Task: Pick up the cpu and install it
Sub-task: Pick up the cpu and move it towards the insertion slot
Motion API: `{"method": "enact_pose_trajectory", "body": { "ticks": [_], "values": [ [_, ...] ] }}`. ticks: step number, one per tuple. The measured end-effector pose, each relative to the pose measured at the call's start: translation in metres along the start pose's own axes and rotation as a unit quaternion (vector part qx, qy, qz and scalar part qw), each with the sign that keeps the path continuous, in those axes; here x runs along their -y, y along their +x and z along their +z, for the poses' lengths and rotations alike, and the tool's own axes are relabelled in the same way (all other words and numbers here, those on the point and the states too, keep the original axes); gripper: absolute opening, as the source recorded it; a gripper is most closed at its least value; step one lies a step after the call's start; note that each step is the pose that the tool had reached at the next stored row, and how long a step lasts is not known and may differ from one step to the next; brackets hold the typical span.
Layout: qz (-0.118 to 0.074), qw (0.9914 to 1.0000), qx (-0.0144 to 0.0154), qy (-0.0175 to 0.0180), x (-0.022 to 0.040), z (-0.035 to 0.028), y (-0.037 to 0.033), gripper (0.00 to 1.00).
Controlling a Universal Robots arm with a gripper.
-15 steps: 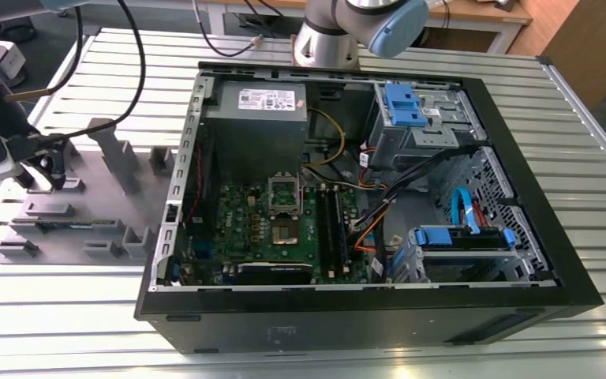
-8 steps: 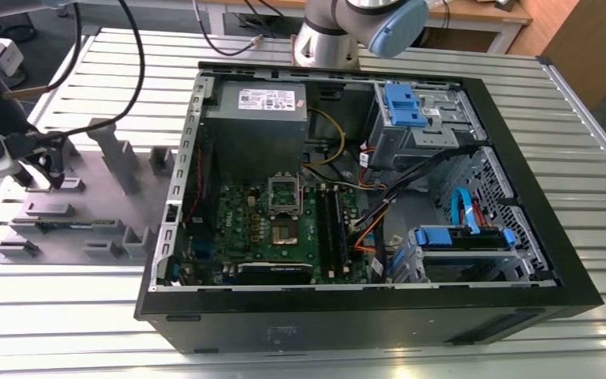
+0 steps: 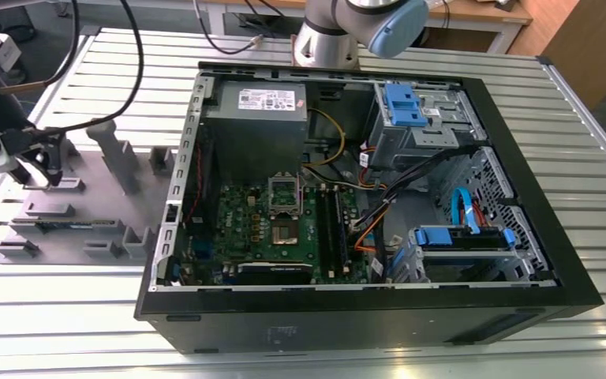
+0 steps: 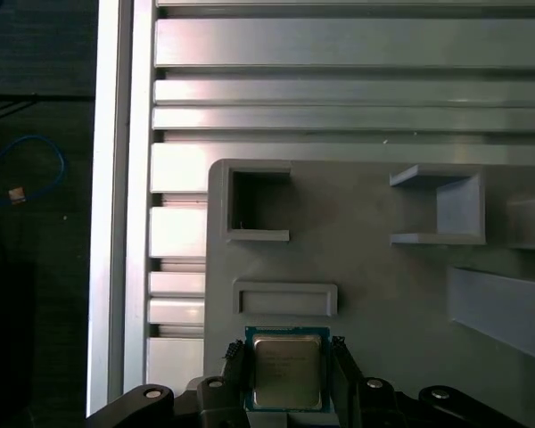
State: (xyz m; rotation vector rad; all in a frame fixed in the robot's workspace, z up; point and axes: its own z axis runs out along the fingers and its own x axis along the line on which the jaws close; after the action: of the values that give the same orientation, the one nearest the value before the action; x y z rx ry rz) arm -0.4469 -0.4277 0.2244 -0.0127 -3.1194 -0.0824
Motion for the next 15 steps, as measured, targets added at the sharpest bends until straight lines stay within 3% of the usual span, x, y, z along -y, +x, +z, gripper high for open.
{"method": "enact_pose_trajectory", "body": {
  "ticks": [15],
  "values": [
    [0.0, 1.0, 0.0, 0.0, -0.0008, -0.015, 0.0003, 0.47]
  ]
}}
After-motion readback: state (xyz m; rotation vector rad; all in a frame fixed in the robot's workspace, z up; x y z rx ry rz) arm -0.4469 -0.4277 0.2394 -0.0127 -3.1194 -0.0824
